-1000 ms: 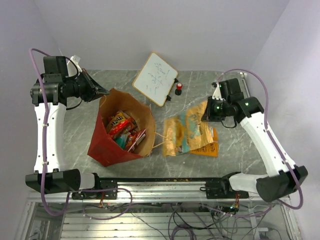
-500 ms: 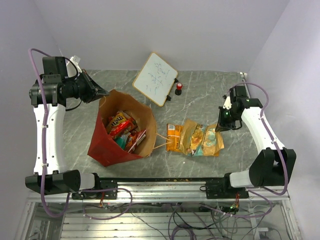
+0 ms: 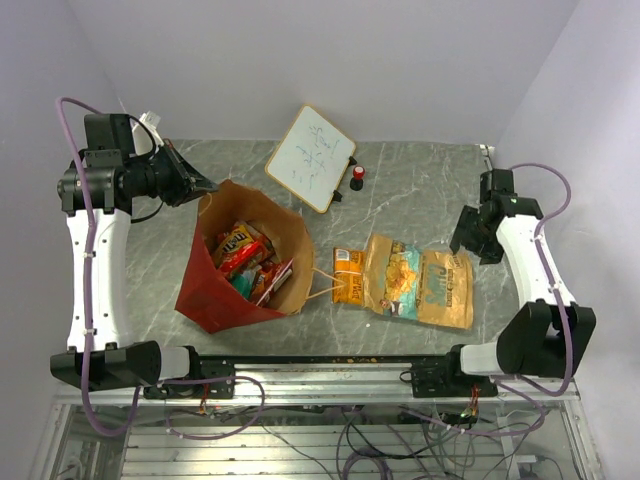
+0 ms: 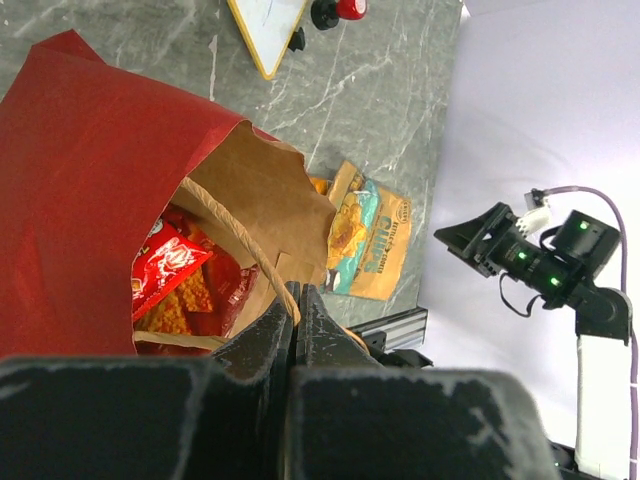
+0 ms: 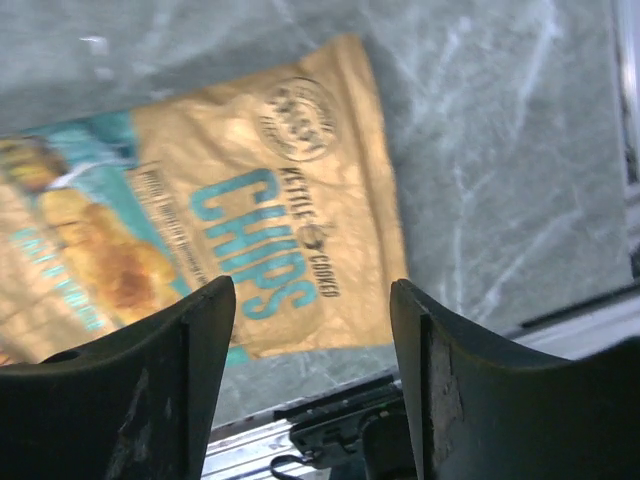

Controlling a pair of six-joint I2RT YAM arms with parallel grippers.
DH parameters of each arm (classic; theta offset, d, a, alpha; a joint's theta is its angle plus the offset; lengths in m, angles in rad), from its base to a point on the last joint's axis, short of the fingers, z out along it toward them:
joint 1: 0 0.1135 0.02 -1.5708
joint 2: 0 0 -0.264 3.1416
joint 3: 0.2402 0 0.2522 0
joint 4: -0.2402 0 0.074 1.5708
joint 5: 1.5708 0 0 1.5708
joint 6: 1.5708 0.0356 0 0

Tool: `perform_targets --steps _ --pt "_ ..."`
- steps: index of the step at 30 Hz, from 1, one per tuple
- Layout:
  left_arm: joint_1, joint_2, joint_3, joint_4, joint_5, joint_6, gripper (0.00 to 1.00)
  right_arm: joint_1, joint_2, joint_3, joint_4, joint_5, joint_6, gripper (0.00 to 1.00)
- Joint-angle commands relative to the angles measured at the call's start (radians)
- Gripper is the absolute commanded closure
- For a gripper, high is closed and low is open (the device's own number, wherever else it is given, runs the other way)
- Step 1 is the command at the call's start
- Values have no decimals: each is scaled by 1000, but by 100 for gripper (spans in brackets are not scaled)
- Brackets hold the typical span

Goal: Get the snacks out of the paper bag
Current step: Place the snack at the center of the board.

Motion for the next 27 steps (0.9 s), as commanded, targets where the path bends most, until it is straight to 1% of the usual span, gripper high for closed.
perform_targets --steps 1,3,4,6,8,12,14,15,17,20,24,27 --pt "0 -24 -2 45 28 -7 93 50 -57 81 80 -275 -72 35" --pt "1 -23 -7 53 32 -14 93 150 -56 55 128 -420 -61 33" --pt "1 -22 -10 56 35 -16 93 221 -50 43 149 -455 -42 32" --pt "0 -20 -10 55 33 -16 93 361 -33 17 198 -444 10 30" --pt "1 -20 -8 56 34 -17 93 448 8 1 234 -404 76 31" --pt "1 -17 5 51 27 -13 93 543 93 -3 294 -391 179 35" --pt "1 -11 8 46 28 -21 93 581 138 -1 324 -391 211 36" --pt "1 -12 6 54 38 -24 93 622 162 -1 339 -385 218 36" --pt "1 -13 0 53 47 -25 93 644 212 1 351 -354 227 39" --pt "1 -8 22 15 31 -2 93 647 296 40 309 -259 258 43" --pt "1 -32 20 11 15 -6 93 648 377 101 238 -150 291 43" --pt "1 -41 6 10 25 -5 93 652 384 101 225 -94 292 43"
